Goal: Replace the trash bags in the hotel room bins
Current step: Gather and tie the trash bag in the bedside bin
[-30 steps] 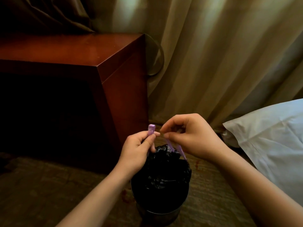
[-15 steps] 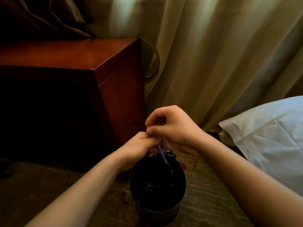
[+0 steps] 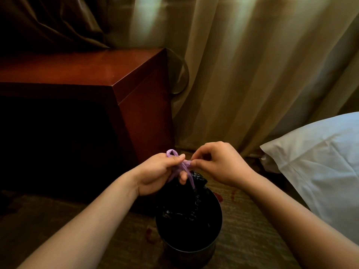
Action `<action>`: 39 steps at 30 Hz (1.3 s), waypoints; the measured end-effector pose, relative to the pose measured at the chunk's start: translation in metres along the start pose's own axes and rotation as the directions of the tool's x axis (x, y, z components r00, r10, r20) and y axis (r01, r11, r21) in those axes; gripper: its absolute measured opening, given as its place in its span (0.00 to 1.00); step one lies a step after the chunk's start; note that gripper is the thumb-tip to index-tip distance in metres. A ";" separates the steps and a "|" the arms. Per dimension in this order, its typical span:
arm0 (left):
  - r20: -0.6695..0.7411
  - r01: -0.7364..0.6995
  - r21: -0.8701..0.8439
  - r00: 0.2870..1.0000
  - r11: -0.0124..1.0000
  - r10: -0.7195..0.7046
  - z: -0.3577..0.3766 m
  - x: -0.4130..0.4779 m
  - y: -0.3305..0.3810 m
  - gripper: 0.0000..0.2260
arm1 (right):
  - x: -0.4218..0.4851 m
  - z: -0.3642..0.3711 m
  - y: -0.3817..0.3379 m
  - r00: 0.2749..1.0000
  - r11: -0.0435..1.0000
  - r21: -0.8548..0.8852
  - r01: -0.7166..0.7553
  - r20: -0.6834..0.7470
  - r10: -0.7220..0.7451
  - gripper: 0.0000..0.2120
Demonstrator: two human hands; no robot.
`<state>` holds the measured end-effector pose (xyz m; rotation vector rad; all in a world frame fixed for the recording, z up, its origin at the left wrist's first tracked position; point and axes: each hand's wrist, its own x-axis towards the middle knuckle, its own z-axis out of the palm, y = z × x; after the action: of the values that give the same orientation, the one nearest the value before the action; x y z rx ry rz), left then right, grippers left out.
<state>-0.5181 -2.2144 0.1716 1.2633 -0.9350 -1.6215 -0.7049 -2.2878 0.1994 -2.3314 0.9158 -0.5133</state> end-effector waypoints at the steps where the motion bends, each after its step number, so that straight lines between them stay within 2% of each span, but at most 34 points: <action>1: -0.020 -0.007 -0.008 1.000 1.000 0.007 -0.001 0.000 0.000 0.16 | -0.002 0.001 0.002 1.000 0.999 0.051 -0.012 0.002 0.012 0.05; 4: -0.041 -0.034 0.076 0.998 0.997 0.038 -0.002 -0.004 0.002 0.10 | -0.010 0.008 0.004 0.997 0.983 0.180 -0.025 0.074 0.012 0.03; 8: -0.101 -0.023 0.291 0.993 0.956 0.055 0.002 -0.008 0.008 0.08 | -0.015 0.009 0.011 0.981 0.973 0.219 -0.069 0.193 0.026 0.03; 11: -0.120 -0.150 0.475 0.965 0.867 0.233 0.006 -0.006 0.004 0.05 | -0.011 0.010 0.023 0.985 0.926 0.347 -0.152 0.127 0.114 0.04; 12: -0.068 -0.236 0.592 0.938 0.771 0.339 0.008 -0.006 0.000 0.05 | -0.010 0.012 0.026 0.983 0.913 0.366 -0.179 0.092 0.156 0.05; 13: 0.030 -0.336 0.747 0.879 0.573 0.476 0.008 -0.006 -0.004 0.06 | -0.008 0.015 0.028 0.981 0.912 0.361 -0.195 0.074 0.180 0.07; 14: 0.173 -0.406 0.871 0.780 0.276 0.602 0.006 -0.004 -0.008 0.06 | -0.007 0.018 0.028 0.981 0.924 0.331 -0.194 0.071 0.181 0.09; 15: 0.330 -0.424 0.905 0.667 -0.024 0.668 0.005 -0.003 -0.012 0.06 | -0.005 0.022 0.028 0.983 0.939 0.292 -0.181 0.082 0.164 0.10; 16: 0.450 -0.414 0.880 0.573 -0.232 0.685 0.006 -0.003 -0.015 0.05 | -0.004 0.026 0.028 0.985 0.951 0.262 -0.165 0.100 0.144 0.11; 17: 0.522 -0.394 0.848 0.506 -0.355 0.687 0.007 -0.003 -0.019 0.05 | -0.003 0.030 0.027 0.985 0.955 0.254 -0.155 0.117 0.128 0.12; 19: 0.567 -0.319 0.823 0.404 -0.470 0.718 0.012 -0.001 -0.024 0.07 | 0.000 0.034 0.025 0.984 0.945 0.289 -0.155 0.126 0.123 0.12; 21: 0.520 -0.244 0.854 0.369 -0.459 0.771 0.013 0.003 -0.027 0.07 | 0.001 0.035 0.022 0.981 0.912 0.370 -0.177 0.141 0.133 0.12; 23: 0.445 -0.214 0.895 0.383 -0.391 0.810 0.009 0.005 -0.029 0.08 | 0.002 0.035 0.020 0.974 0.861 0.465 -0.206 0.178 0.137 0.11; 26: 0.342 -0.295 0.929 0.445 -0.225 0.828 0.005 0.004 -0.031 0.07 | 0.001 0.031 0.020 0.978 0.842 0.498 -0.205 0.146 0.151 0.07; 28: 0.298 -0.361 0.923 0.462 -0.130 0.835 0.001 0.002 -0.034 0.06 | 0.000 0.026 0.021 0.979 0.838 0.506 -0.204 0.128 0.161 0.05; 30: 0.279 -0.373 0.922 0.455 -0.103 0.846 -0.004 0.000 -0.037 0.07 | -0.001 0.023 0.021 0.983 0.839 0.512 -0.185 0.110 0.150 0.04; 33: 0.264 -0.343 0.931 0.406 -0.121 0.875 -0.010 -0.003 -0.045 0.09 | -0.002 0.021 0.023 0.988 0.857 0.493 -0.150 0.034 0.153 0.03; 35: 0.285 -0.326 0.931 0.357 -0.167 0.889 -0.011 -0.006 -0.051 0.09 | -0.005 0.023 0.027 0.988 0.925 0.375 -0.057 -0.114 0.107 0.04; 36: 0.311 -0.317 0.926 0.331 -0.206 0.891 -0.010 -0.006 -0.054 0.08 | -0.007 0.025 0.031 0.974 0.975 0.215 0.051 -0.228 0.000 0.04; 37: 0.344 -0.307 0.918 0.308 -0.250 0.887 -0.009 -0.007 -0.057 0.08 | -0.008 0.028 0.037 0.932 0.983 0.001 0.186 -0.318 -0.176 0.04; 38: 0.375 -0.301 0.909 0.293 -0.287 0.880 -0.007 -0.008 -0.059 0.08 | -0.009 0.032 0.043 0.862 0.928 -0.205 0.310 -0.352 -0.365 0.03; 39: 0.399 -0.298 0.901 0.286 -0.315 0.871 -0.006 -0.009 -0.061 0.08 | -0.011 0.036 0.048 0.794 0.856 -0.338 0.390 -0.348 -0.499 0.03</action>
<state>-0.5220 -2.1843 0.1170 1.2216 -1.9567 0.5956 -0.7171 -2.2952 0.1399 -2.7410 0.6175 -1.2102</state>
